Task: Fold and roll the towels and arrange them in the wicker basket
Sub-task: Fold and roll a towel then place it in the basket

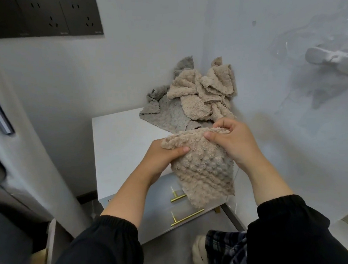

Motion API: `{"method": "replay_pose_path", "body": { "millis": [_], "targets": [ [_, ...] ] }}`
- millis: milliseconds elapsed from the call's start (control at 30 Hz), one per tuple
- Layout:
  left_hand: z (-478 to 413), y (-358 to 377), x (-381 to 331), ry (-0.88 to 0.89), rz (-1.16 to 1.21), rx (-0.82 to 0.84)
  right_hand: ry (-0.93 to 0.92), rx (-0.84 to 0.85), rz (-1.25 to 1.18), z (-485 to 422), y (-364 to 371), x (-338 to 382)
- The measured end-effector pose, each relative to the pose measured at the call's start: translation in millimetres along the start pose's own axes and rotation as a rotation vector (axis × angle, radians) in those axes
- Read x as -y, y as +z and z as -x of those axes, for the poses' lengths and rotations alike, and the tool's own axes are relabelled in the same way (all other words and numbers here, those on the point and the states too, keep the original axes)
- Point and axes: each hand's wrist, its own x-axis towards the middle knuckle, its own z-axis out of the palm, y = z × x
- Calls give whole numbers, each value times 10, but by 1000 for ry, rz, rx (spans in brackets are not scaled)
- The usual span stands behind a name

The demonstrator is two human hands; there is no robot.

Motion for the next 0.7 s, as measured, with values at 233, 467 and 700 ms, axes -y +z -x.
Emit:
{"method": "replay_pose_path", "body": {
  "millis": [233, 467, 700],
  "targets": [
    [16, 90, -68, 21, 3, -141, 81, 131, -235, -21, -62, -37],
    [3, 66, -77, -9, 94, -188, 157, 146, -460, -16, -211, -68],
    [11, 75, -95, -41, 172, -162, 118, 100, -443, -24, -203, -80]
  ]
}}
